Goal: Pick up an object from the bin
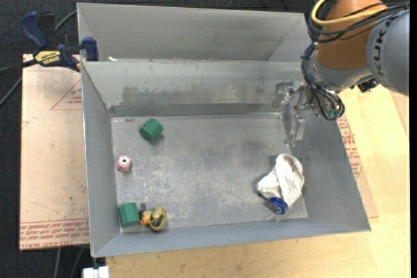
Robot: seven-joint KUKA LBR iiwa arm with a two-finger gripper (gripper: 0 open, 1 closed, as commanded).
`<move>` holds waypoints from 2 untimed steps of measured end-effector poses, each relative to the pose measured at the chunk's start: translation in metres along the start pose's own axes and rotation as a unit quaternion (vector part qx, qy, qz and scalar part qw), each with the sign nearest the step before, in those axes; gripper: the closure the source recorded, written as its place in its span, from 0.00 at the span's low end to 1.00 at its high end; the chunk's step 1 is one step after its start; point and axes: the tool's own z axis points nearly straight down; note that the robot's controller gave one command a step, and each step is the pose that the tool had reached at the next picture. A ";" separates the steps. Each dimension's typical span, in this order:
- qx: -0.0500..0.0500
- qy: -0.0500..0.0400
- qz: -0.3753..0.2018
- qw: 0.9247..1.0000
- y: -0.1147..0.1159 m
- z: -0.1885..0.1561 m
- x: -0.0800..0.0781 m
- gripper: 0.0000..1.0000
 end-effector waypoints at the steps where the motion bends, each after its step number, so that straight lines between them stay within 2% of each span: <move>1: 0.000 -0.003 -0.001 1.000 0.001 -0.005 -0.001 0.00; 2: 0.000 -0.003 -0.120 0.993 -0.022 0.058 0.035 0.00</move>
Offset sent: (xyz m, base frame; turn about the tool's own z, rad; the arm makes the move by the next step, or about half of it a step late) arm -0.0436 -0.0276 -0.0716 -0.2864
